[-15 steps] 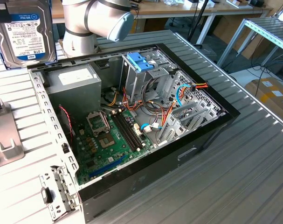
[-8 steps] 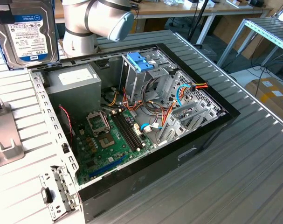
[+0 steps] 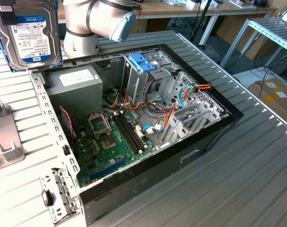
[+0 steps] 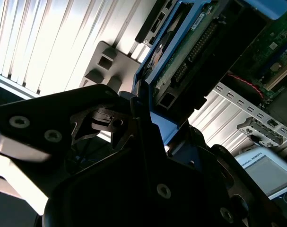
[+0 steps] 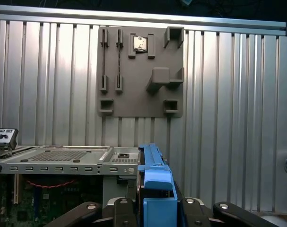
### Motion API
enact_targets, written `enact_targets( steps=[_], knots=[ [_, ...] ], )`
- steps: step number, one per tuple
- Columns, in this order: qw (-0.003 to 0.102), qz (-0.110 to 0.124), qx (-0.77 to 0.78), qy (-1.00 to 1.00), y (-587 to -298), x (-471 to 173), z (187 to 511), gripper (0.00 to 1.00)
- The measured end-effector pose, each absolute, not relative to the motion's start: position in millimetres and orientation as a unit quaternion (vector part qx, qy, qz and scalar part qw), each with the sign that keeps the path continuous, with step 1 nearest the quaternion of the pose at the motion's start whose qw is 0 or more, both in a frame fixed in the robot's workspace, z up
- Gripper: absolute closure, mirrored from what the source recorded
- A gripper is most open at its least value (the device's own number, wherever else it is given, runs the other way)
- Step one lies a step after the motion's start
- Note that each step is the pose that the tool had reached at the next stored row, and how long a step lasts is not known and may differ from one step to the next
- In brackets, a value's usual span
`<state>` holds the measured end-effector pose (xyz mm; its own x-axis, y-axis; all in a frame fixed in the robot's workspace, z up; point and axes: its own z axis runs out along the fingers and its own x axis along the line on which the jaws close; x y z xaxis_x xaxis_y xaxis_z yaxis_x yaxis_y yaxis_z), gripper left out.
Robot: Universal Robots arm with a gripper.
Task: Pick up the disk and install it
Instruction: 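Pick up the disk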
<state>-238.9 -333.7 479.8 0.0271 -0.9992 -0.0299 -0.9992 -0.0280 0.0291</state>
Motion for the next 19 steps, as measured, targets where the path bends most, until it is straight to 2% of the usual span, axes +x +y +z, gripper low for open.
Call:
enact_targets(
  steps=[19],
  knots=[
    [0.0, 0.021, -0.717, 0.697, -341.8, -230.1, 479.3, 0.63]
  ],
)
